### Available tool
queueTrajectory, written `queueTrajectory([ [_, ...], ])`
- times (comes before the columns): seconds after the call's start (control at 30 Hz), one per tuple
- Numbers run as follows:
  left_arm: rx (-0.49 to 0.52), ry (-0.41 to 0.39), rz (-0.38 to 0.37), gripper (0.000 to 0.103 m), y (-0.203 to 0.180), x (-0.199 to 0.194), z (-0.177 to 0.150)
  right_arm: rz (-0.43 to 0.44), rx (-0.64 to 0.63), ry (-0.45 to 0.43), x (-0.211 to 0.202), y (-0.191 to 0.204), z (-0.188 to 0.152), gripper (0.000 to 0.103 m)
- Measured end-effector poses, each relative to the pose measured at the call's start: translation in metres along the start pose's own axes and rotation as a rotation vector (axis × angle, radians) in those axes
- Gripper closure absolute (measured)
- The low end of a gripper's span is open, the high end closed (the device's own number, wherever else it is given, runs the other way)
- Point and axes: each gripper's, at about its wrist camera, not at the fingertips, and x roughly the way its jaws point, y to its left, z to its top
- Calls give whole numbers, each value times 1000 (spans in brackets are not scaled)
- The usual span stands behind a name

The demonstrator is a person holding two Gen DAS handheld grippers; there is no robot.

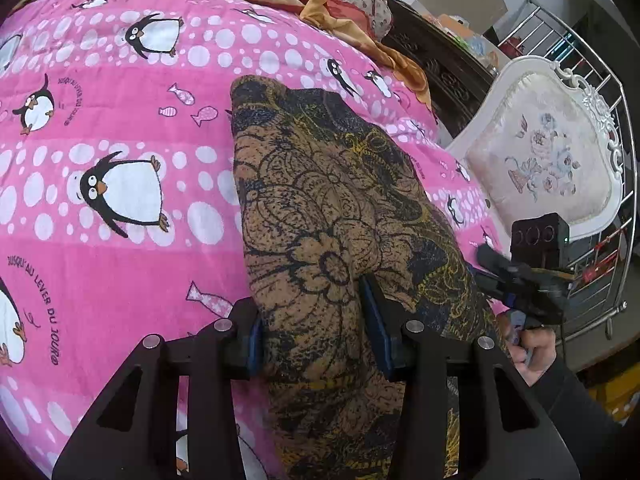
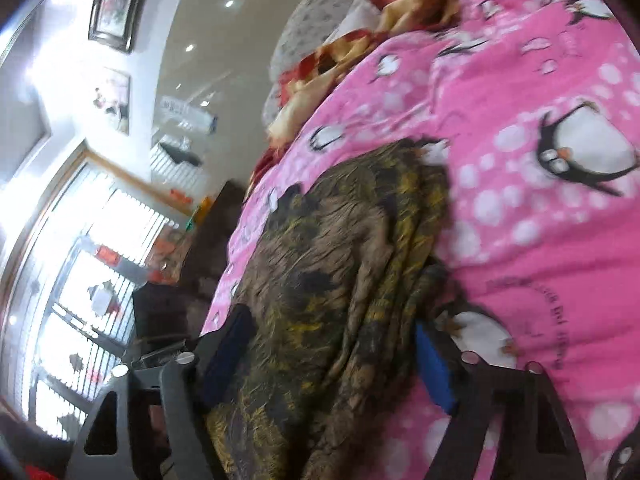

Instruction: Fold small clothes

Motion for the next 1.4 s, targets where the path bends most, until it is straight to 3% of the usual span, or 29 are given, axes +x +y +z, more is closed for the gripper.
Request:
queueTrajectory([
  [0.03,-2,-1,0,61,0,0,0,-39,-3,6,3,-2,-1,41],
  [0.1,-4,-5,6,61,-1,1,0,-33,1,9,7,-3,-1,44],
  [0.17,4,-14,28,61,-5,0,-2,-103,-48,11,11,2,2,54],
  [0.3,21,-46,95,77,-15,-2,-4,-208,-46,-4,20,8,8,66],
  [0.37,17,-74,113,81,-19,-10,-5,-243,-98,1,23,23,10,86],
  [0.47,31,-111,117,82,-23,-25,-8,-290,-147,0,19,46,17,88],
  [0.6,0,-153,94,82,-7,-56,-7,-273,-196,-9,12,87,26,89],
  [0.87,-74,-231,159,82,66,-128,15,-158,-230,35,79,154,39,89],
  [1.07,-121,-161,217,81,115,-107,24,-180,-195,74,136,150,41,89],
  [1.2,-139,-128,253,66,130,-86,21,-245,-132,152,164,118,40,89],
  [1.3,-154,-133,230,66,133,-94,22,-204,-57,135,152,110,42,89],
  [1.4,-142,-169,251,66,135,-115,21,-222,-90,104,128,123,41,88],
])
